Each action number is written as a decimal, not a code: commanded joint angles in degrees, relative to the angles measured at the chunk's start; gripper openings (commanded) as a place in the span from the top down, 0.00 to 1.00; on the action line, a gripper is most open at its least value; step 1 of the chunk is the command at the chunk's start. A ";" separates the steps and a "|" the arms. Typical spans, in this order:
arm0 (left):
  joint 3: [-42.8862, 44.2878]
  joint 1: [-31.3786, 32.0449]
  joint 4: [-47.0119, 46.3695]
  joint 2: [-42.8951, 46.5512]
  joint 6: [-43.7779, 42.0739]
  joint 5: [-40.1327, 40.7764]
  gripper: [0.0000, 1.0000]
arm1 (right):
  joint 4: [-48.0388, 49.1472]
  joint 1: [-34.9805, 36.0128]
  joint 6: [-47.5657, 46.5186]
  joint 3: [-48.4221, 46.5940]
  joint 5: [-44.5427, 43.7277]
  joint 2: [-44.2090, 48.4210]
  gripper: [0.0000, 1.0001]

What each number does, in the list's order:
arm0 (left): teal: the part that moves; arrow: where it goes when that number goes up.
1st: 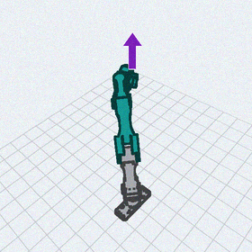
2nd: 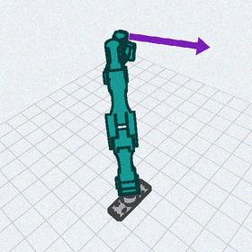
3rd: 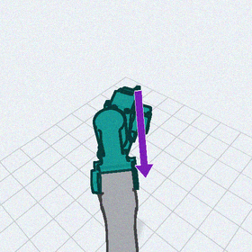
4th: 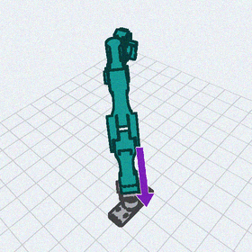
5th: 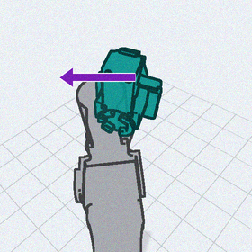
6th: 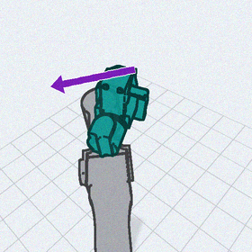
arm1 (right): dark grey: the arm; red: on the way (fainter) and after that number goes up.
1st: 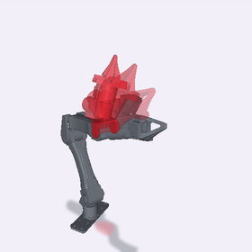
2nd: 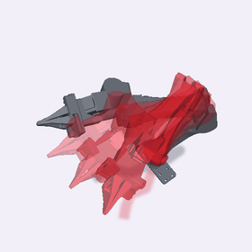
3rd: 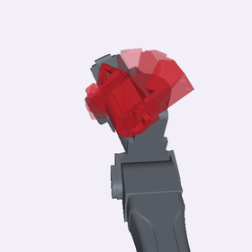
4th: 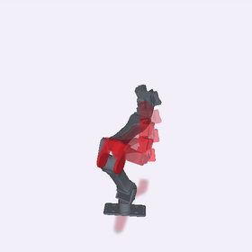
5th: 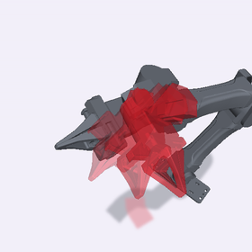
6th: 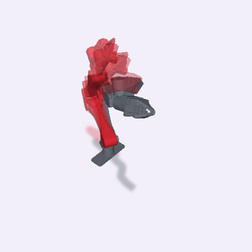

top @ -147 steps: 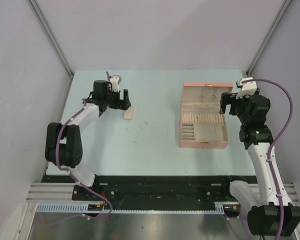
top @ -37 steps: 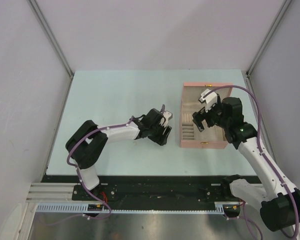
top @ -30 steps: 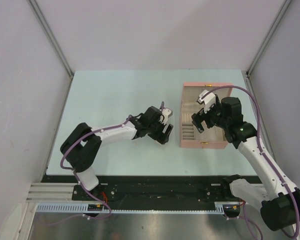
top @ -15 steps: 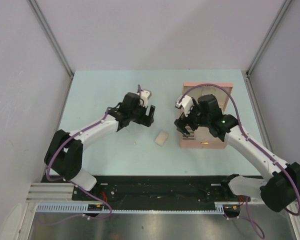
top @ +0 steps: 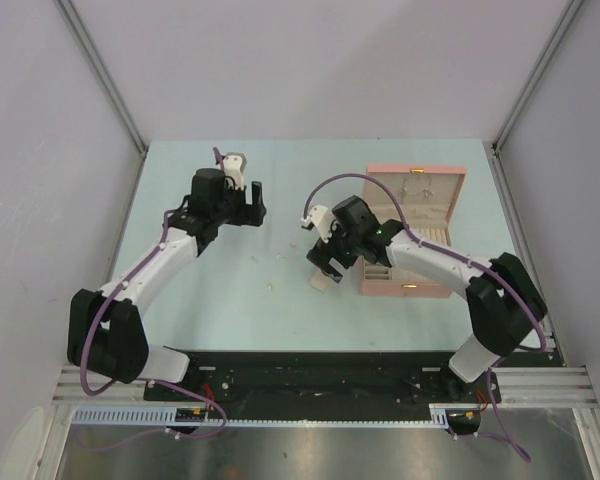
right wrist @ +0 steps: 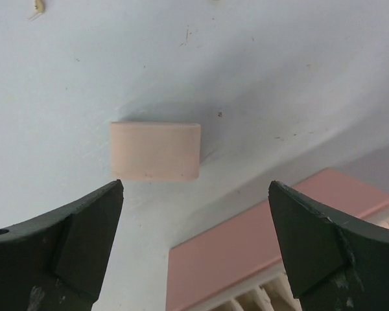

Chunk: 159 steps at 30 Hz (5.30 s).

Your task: Organize the mixed jewelry

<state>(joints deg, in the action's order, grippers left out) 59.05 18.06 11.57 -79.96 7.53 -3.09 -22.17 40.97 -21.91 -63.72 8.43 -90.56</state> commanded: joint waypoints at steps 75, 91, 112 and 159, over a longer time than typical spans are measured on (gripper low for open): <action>-1.92 -6.99 -2.87 -0.98 -4.01 -19.76 0.12 | -44.60 -27.24 -36.61 -18.10 4.40 12.87 0.38; -2.36 -6.99 -3.31 -1.68 -5.51 -18.97 0.12 | -46.12 -40.53 -52.62 -9.32 6.60 12.43 0.52; -2.36 -6.99 -3.05 -3.09 -5.86 -18.35 0.13 | -43.13 -44.49 -70.72 -5.71 10.03 7.68 0.57; -2.18 -7.08 -2.96 -3.97 -6.12 -17.03 0.13 | -39.53 -42.47 -75.82 -1.67 8.01 3.73 0.35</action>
<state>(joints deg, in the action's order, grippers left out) 55.92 11.44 9.58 -83.81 2.50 -20.12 -63.02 -2.07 -98.59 -65.36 16.34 -87.02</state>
